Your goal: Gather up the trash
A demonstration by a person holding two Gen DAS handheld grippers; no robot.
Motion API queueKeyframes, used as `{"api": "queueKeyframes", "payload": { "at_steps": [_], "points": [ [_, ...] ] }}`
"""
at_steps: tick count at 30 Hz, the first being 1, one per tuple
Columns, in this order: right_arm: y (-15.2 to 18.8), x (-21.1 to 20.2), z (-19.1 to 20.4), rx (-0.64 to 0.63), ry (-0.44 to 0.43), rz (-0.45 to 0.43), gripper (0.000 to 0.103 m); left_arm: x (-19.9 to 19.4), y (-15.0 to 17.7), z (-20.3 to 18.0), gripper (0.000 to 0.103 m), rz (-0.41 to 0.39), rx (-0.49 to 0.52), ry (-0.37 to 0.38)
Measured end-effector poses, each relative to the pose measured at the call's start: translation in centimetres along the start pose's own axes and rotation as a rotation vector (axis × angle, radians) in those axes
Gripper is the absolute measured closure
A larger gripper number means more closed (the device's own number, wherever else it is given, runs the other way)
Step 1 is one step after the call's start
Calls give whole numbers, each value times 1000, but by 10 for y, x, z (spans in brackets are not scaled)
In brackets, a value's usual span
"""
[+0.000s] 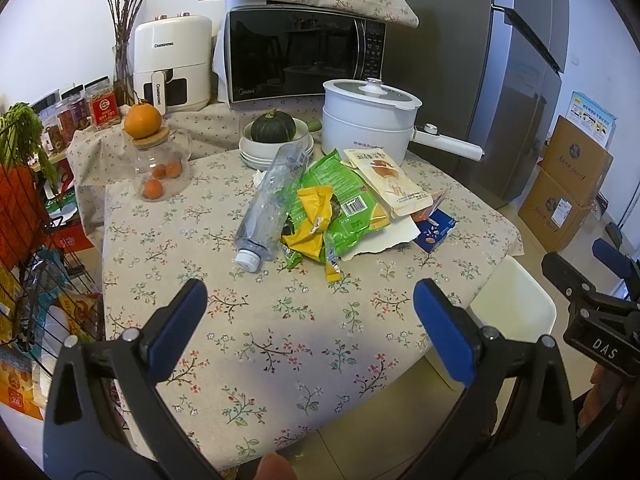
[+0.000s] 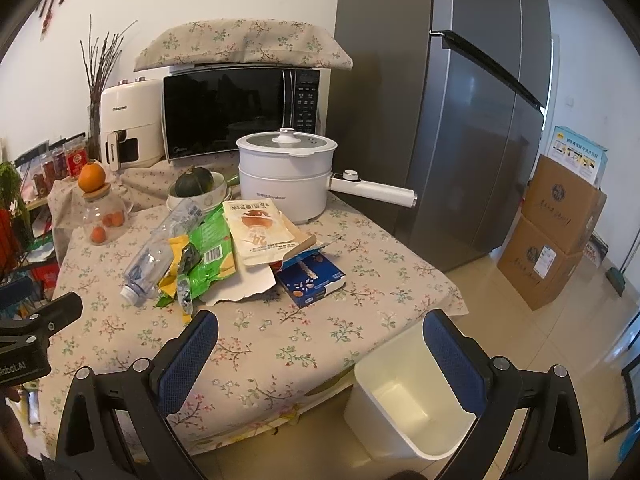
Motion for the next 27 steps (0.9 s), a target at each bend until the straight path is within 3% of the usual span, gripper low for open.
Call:
{"api": "queueKeyframes", "payload": {
  "at_steps": [27],
  "points": [
    [0, 4, 4, 10, 0, 2, 0, -1, -5, 0, 1, 0, 3, 8]
  ]
}}
Point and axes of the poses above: each gripper's, at about its wrist camera, not at the fingertips, and x roughly the way its jaws point, z to its left, y to its underside, the point moved 6 cm from there along x, roughly the way its jaws point, and after that the axes turned 1 degree about -x, right-handed, at the moved point
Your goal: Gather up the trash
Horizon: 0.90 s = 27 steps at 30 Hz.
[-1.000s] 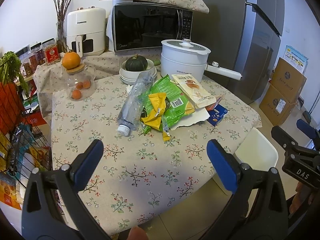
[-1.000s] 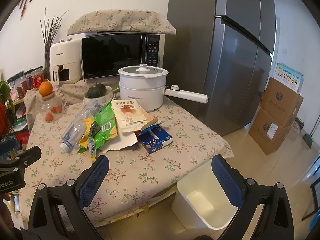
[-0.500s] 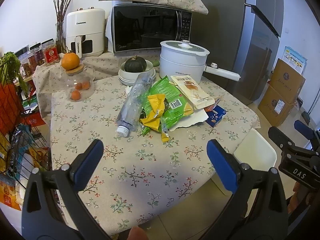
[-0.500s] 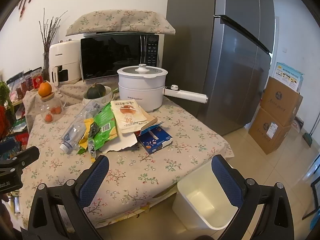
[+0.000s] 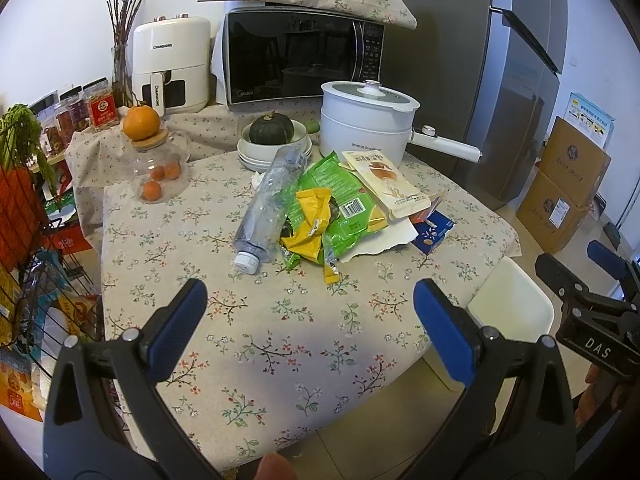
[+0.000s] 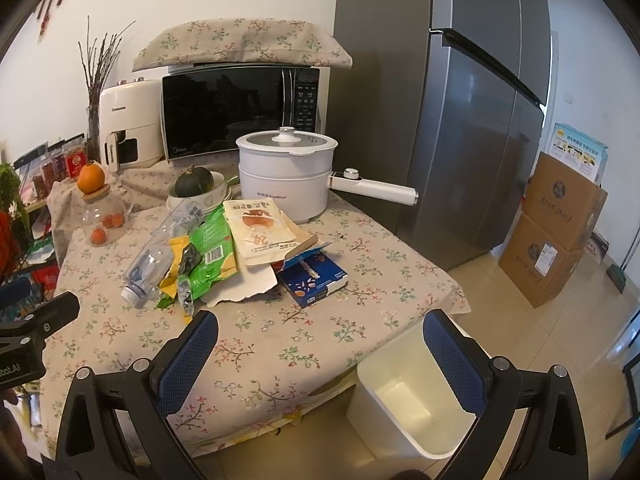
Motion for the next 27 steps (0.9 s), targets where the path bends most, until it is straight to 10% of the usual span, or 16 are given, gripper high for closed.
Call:
{"api": "queueKeyframes", "payload": {
  "at_steps": [27],
  "points": [
    [4, -1, -7, 11, 2, 11, 0, 0, 0, 0, 1, -11, 6, -4]
  ]
}}
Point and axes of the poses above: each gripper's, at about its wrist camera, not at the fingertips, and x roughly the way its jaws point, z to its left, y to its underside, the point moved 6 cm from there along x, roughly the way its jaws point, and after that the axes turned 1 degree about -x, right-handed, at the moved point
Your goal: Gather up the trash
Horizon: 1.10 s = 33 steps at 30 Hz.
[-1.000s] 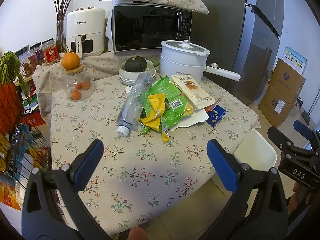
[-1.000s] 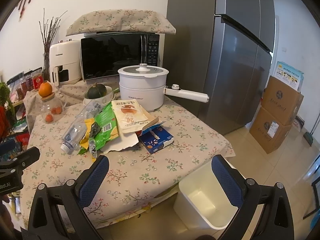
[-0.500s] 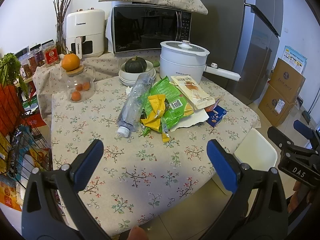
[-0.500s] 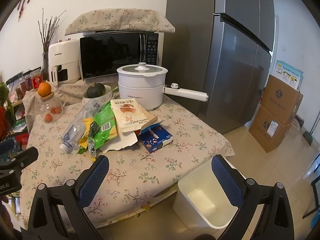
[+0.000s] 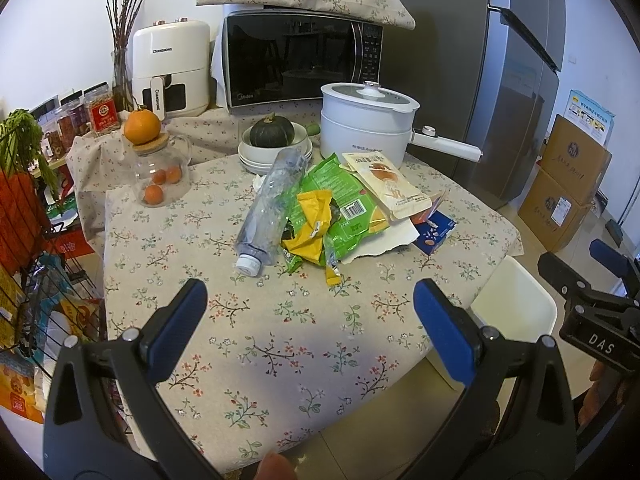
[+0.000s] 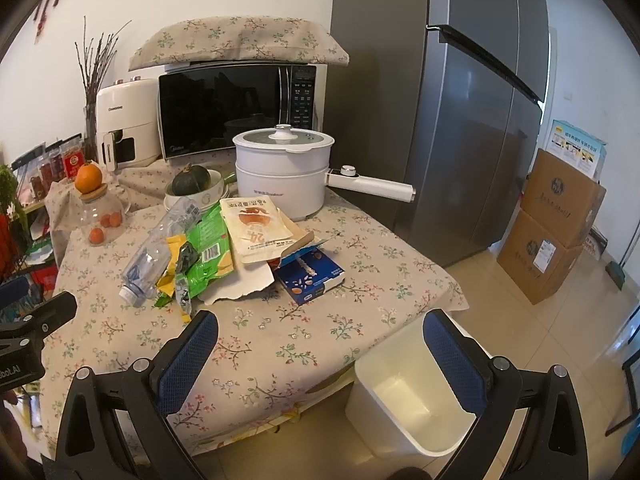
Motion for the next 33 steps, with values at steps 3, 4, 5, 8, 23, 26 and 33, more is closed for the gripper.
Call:
{"api": "queueKeyframes", "payload": {
  "at_steps": [3, 4, 5, 8, 23, 26, 33],
  "points": [
    [0, 0, 0, 0, 1, -1, 0, 0, 0, 0, 1, 0, 0, -1],
    [0, 0, -1, 0, 1, -1, 0, 0, 0, 0, 1, -1, 0, 0],
    [0, 0, 0, -1, 1, -1, 0, 0, 0, 0, 1, -1, -1, 0],
    [-1, 0, 0, -1, 0, -2, 0, 0, 0, 0, 1, -1, 0, -2],
    [-15, -8, 3, -21, -24, -10, 0, 4, -2, 5, 1, 30, -20, 14],
    [-22, -2, 5, -33, -57, 30, 0, 13, -4, 10, 1, 77, -23, 28],
    [-56, 35, 8, -67, -132, 143, 0, 55, -26, 35, 1, 213, -34, 49]
  ]
}}
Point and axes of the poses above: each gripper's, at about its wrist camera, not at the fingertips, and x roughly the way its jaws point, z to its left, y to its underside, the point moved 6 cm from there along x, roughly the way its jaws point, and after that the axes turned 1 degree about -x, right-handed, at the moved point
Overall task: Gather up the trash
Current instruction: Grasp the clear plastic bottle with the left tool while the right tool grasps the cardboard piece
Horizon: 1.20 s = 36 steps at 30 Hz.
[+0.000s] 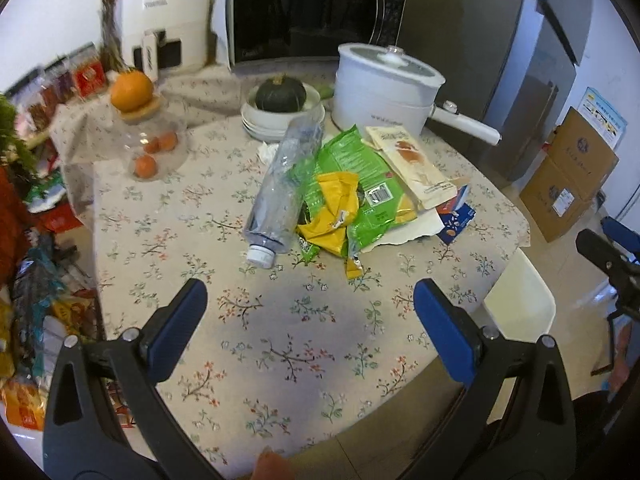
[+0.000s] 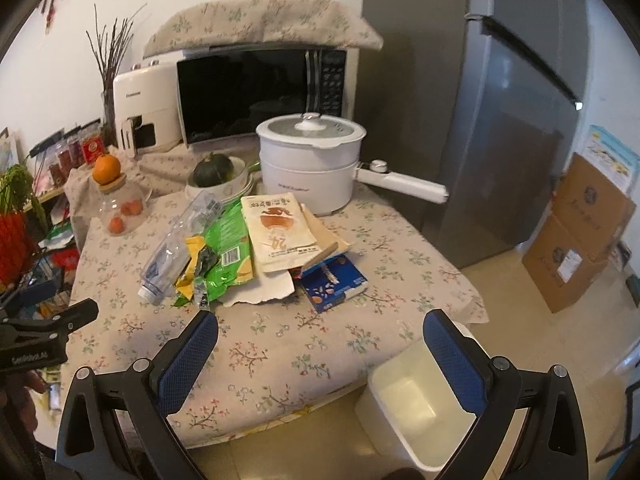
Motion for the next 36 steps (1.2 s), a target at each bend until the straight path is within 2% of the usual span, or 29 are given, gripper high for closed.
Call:
{"api": "queueKeyframes", "payload": {
  "at_steps": [5, 8, 11, 12, 15, 18, 20, 24, 28, 33, 36],
  "points": [
    [-27, 59, 4, 20, -118, 130, 0, 46, -28, 10, 1, 122, 1, 62],
    [-25, 89, 4, 63, -188, 166, 0, 75, -44, 18, 8, 169, 8, 58],
    [-15, 117, 4, 42, -225, 255, 4, 109, -57, 26, 18, 235, -7, 69],
    [-15, 122, 2, 48, -227, 263, 4, 122, -61, 28, 23, 255, -17, 73],
    [-18, 137, -6, 75, -235, 277, 6, 151, -68, 33, 30, 301, -43, 79],
    [-23, 145, -11, 108, -268, 284, 11, 177, -71, 31, 34, 348, -38, 81],
    [-27, 148, -12, 124, -286, 285, 11, 190, -71, 29, 36, 366, -7, 51],
    [-33, 153, -14, 142, -302, 285, 11, 199, -70, 26, 38, 380, 23, 19],
    [-37, 154, -17, 144, -288, 279, 11, 194, -66, 26, 39, 373, -8, 14],
    [-32, 161, -29, 171, -264, 290, 11, 170, -48, 28, 41, 360, -58, 29],
    [-26, 167, -39, 223, -262, 305, 17, 148, -30, 35, 41, 339, -84, 44]
  ]
}}
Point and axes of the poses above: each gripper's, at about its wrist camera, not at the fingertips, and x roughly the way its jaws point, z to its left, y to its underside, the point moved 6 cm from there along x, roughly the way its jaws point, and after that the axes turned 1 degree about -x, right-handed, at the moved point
